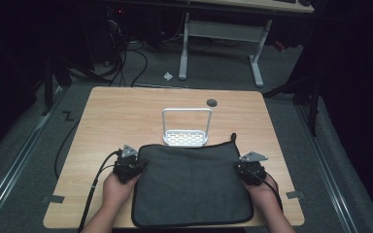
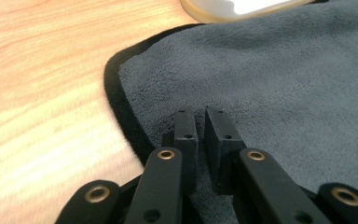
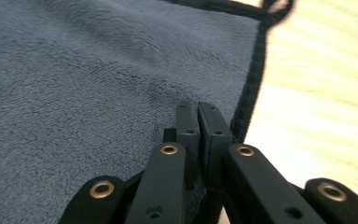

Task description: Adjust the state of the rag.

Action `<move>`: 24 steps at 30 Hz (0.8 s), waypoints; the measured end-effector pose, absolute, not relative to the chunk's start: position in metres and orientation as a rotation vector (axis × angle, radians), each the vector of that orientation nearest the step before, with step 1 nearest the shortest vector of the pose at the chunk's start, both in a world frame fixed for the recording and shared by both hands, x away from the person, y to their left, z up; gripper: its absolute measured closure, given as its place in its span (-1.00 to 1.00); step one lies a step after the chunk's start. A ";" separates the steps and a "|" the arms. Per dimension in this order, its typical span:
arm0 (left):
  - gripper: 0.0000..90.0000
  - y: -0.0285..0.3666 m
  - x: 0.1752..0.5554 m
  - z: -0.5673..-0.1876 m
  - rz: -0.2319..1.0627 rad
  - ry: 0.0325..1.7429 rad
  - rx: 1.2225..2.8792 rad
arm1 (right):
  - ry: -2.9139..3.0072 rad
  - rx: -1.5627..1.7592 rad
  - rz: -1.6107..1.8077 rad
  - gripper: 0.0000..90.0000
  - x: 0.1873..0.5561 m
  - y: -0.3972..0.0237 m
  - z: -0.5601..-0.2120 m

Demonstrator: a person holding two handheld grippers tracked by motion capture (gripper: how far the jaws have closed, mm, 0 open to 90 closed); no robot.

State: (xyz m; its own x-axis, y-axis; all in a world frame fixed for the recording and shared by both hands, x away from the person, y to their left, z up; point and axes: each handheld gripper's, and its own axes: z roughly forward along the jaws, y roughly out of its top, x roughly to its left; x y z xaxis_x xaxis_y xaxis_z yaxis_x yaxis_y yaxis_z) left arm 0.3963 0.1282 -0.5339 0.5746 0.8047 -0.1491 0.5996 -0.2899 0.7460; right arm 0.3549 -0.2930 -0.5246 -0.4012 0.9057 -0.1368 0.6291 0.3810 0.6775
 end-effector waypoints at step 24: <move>0.04 0.133 0.445 -0.525 0.392 1.200 1.954 | 2.096 1.312 0.915 0.39 0.340 -0.295 -0.515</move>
State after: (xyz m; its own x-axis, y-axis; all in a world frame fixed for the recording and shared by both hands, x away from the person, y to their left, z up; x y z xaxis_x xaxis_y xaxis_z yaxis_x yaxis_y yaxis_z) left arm 0.4451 0.1334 -0.5251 0.5034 0.8531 -0.1369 0.6076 -0.2369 0.7581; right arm 0.3399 -0.2946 -0.5147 -0.4108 0.9097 -0.0609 0.5738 0.3099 0.7581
